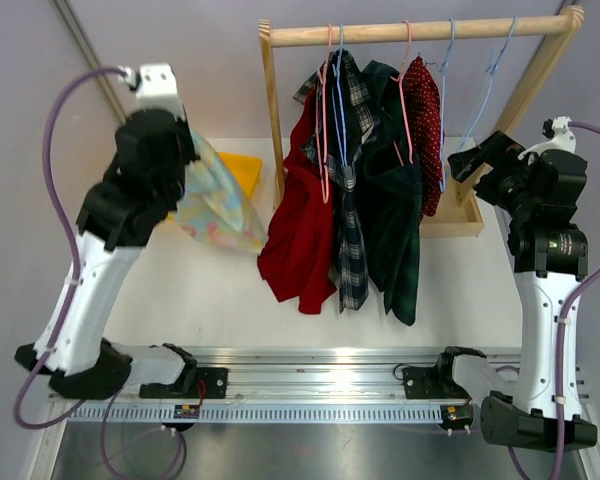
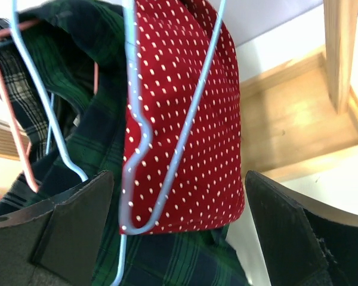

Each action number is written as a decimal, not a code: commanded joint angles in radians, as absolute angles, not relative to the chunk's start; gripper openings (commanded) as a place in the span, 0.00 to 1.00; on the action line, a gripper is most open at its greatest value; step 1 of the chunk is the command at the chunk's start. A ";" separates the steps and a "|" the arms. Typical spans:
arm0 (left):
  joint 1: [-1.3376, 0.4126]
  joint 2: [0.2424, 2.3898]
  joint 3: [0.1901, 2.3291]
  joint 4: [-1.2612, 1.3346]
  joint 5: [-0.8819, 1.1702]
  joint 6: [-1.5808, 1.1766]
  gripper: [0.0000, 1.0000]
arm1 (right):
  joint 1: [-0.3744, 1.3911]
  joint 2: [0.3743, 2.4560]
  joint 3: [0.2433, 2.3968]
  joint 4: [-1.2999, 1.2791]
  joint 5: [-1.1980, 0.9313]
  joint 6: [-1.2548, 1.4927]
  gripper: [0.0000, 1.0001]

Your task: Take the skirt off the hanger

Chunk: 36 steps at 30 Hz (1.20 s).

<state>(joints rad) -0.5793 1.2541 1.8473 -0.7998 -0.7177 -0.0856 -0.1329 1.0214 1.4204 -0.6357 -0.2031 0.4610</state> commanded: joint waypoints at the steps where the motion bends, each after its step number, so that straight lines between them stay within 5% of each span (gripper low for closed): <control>1: -0.377 1.406 2.124 -0.673 -0.545 -0.113 0.00 | -0.133 1.000 1.378 -0.561 -0.226 0.489 1.00; 7: -0.253 1.707 2.404 -0.684 -0.537 -0.098 0.00 | -0.074 0.977 1.385 -0.592 -0.144 0.439 1.00; 13: -0.172 1.674 2.014 -0.569 -0.474 -0.167 0.04 | -0.046 0.963 1.407 -0.607 -0.086 0.416 0.99; 15: -0.155 1.672 1.921 -0.540 -0.459 -0.186 0.24 | -0.046 0.962 1.416 -0.612 -0.080 0.413 0.99; 17: -0.100 1.690 1.840 -0.540 -0.343 -0.242 0.94 | -0.046 0.957 1.436 -0.624 -0.063 0.410 0.99; 18: -0.075 1.698 1.827 -0.552 -0.289 -0.262 0.99 | -0.046 0.954 1.440 -0.630 -0.051 0.410 0.99; 29: -0.032 1.485 1.770 -0.612 -0.127 -0.268 0.99 | -0.046 0.945 1.563 -0.589 -0.152 0.448 1.00; 36: -0.038 1.199 1.484 -0.548 0.041 -0.273 0.99 | -0.045 1.147 1.745 -0.568 -0.273 0.468 0.99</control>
